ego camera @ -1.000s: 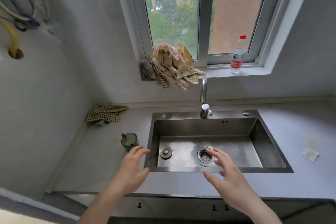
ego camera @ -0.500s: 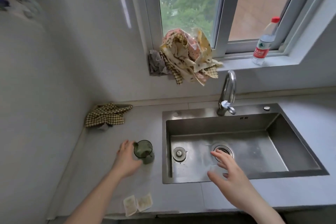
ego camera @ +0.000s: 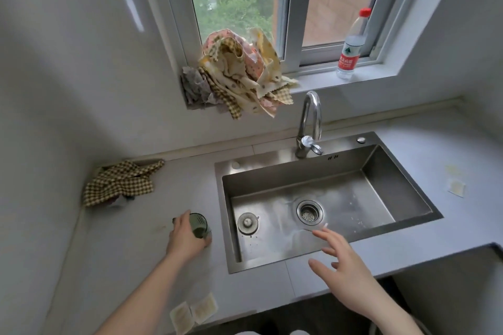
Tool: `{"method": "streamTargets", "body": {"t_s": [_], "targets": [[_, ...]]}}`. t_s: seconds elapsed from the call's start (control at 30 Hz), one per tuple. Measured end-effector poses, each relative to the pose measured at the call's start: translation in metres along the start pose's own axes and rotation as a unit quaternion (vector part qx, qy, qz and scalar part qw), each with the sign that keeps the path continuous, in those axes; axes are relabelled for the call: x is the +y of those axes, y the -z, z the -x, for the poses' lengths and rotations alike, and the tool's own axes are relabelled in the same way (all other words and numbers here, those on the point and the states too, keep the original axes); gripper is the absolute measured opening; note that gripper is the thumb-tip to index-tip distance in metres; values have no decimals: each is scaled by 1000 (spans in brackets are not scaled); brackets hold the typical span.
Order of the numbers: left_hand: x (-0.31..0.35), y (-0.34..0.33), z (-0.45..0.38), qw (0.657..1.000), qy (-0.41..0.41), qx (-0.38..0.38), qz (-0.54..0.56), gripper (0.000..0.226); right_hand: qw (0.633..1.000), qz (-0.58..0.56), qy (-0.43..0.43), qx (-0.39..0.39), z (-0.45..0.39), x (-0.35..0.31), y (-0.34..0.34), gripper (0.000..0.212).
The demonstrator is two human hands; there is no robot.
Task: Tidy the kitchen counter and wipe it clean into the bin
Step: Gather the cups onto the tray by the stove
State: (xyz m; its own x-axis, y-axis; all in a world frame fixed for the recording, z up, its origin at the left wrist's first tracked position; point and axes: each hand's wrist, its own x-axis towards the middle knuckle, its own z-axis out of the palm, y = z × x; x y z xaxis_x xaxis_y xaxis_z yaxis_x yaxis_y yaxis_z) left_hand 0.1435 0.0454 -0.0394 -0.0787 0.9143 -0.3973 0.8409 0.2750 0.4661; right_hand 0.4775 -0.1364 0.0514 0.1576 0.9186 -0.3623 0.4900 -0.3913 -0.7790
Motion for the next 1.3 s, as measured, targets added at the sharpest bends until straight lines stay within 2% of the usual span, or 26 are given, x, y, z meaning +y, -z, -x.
{"method": "streamTargets", "body": {"t_s": [0.33,0.5,0.67,0.93,1.3], "targets": [[12,12,12,1000,-17,2,18,90,1000,-9,-6,4,17,7,-10,53],[34,11,47,996,-84,22,15,87,1000,-8,-14,15,28,19,-9,53],[78,-7,82,987,-161,-16,13,91,999,-23,-22,40,47,33,5,55],[166,-56,129,962,-271,-37,3,94,991,-62,-55,109,101,78,67,55],[300,-140,215,920,-380,-91,-43,98,964,-102,-103,223,191,197,174,50]]}}
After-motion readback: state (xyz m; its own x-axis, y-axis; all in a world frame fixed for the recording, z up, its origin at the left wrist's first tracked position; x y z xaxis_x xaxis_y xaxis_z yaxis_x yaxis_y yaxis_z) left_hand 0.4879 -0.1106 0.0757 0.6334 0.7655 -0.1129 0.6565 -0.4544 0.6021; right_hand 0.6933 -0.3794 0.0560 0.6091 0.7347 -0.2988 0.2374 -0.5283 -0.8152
